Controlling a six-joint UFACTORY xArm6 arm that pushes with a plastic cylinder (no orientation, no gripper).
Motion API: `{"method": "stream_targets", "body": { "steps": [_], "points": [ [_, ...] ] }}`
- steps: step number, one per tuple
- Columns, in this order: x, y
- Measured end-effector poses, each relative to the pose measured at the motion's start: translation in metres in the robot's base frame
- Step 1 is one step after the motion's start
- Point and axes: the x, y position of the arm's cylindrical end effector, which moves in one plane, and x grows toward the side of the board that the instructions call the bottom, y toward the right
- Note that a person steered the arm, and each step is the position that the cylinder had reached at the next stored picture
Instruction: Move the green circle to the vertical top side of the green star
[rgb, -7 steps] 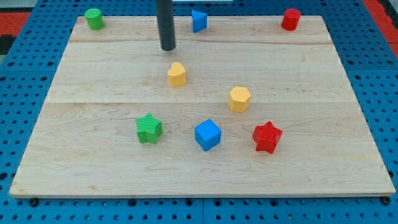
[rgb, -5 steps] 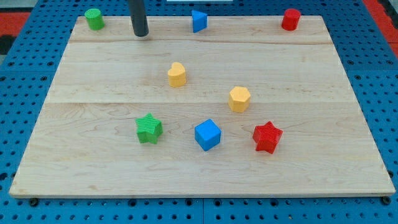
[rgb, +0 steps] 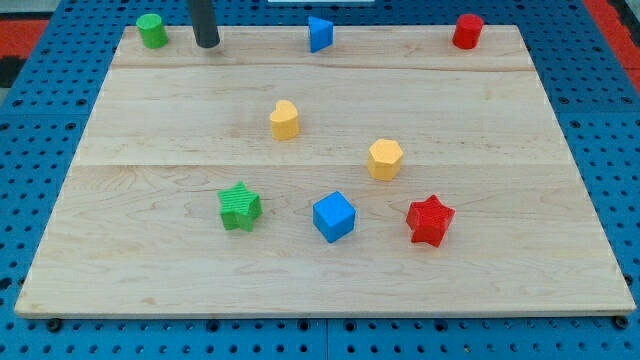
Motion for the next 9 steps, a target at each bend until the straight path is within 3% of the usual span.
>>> {"method": "stream_targets", "body": {
  "steps": [2, 3, 4, 5, 6, 7, 9],
  "points": [
    [-0.015, -0.012],
    [0.020, -0.017],
    [0.101, -0.012],
    [0.094, -0.148],
    [0.092, -0.148],
    [0.025, -0.148],
    [-0.003, -0.146]
  ]
}}
